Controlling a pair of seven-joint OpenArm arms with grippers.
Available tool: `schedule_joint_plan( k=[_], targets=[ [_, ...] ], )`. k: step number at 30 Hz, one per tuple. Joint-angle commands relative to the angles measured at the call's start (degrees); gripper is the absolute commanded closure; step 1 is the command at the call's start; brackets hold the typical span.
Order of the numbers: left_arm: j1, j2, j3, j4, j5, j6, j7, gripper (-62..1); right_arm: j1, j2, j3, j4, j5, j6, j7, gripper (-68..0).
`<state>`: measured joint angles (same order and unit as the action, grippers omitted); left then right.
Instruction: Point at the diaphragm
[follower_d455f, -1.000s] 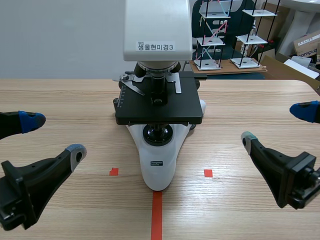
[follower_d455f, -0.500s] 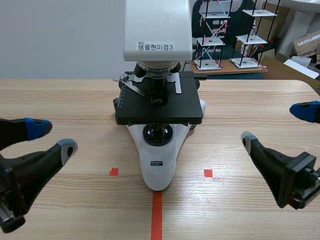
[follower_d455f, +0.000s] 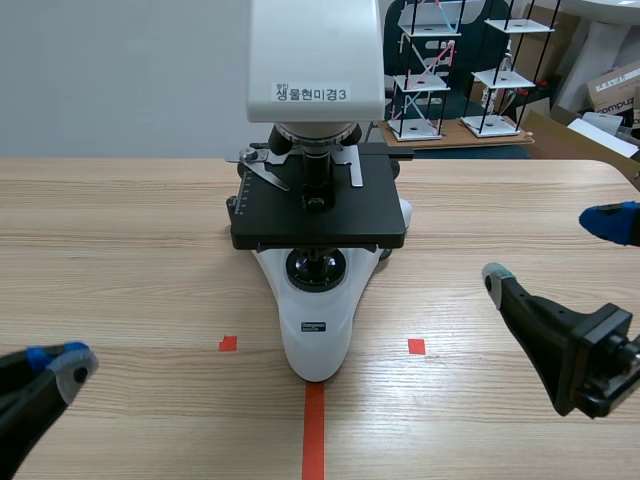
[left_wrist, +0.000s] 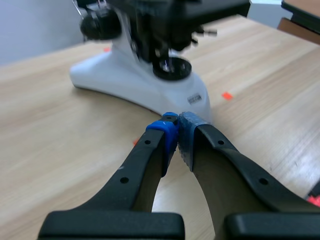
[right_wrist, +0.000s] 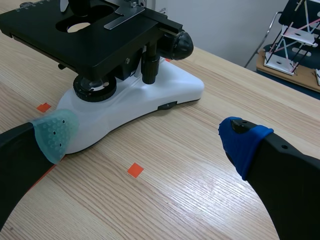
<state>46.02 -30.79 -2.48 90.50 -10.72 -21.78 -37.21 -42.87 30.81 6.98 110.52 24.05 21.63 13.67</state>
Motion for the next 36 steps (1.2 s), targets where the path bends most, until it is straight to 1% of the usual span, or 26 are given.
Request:
schedule_joint_plan(
  k=[1, 3, 6, 10, 15, 19, 23, 26, 32, 34, 36],
  targets=[
    [-2.73, 0.07, 2.03, -2.1, 0.96, 0.66, -3.13, -1.9, 0.35, 0.11, 0.11, 0.07, 0.61, -0.24, 1.09, -62.1],
    [-5.64, 0.07, 4.7, -6.4, 2.73, 1.88, -6.12, -1.9, 0.35, 0.11, 0.11, 0.07, 0.61, -0.24, 1.09, -62.1],
    [-11.08, 0.11, 8.85, -12.76, 3.32, 2.67, -9.11, -1.9, 0.35, 0.11, 0.11, 0.07, 0.61, -0.24, 1.09, -62.1],
    [-17.86, 0.35, 13.92, -20.46, 3.34, 3.56, -13.62, -1.9, 0.35, 0.11, 0.11, 0.07, 0.61, -0.24, 1.09, -62.1],
    [-25.07, 1.4, 18.38, -27.89, 5.92, 6.12, -20.24, -1.9, 0.35, 0.13, 0.11, 0.07, 0.61, -0.24, 1.11, -62.1],
    [-30.25, 1.42, 22.75, -32.98, 5.92, 6.71, -24.96, -1.9, 0.35, 0.13, 0.11, 0.07, 0.61, -0.24, 1.11, -62.1],
    [-36.59, 2.43, 27.28, -39.23, 5.88, 10.34, -26.6, -1.9, 0.35, 0.11, 0.11, 0.07, 0.61, -0.24, 1.09, -62.1],
    [-40.63, 3.3, 30.8, -44.22, 5.84, 10.71, -31.21, -1.9, 0.35, 0.13, 0.11, 0.07, 0.61, -0.24, 1.09, -62.1],
    [-47.04, 6.56, 37.35, -52.22, 5.86, 10.78, -33.0, -1.9, 0.35, 0.13, 0.11, 0.07, 0.61, -0.24, 1.09, -62.1],
    [-48.59, 7.5, 39.28, -54.25, 5.86, 11.02, -35.91, -1.9, 0.35, 0.13, 0.11, 0.07, 0.61, -0.24, 1.11, -62.1],
    [-49.83, 8.31, 40.83, -55.74, 5.86, 12.0, -38.32, -1.9, 0.35, 0.13, 0.11, 0.07, 0.61, -0.24, 1.11, -62.1]
  ],
)
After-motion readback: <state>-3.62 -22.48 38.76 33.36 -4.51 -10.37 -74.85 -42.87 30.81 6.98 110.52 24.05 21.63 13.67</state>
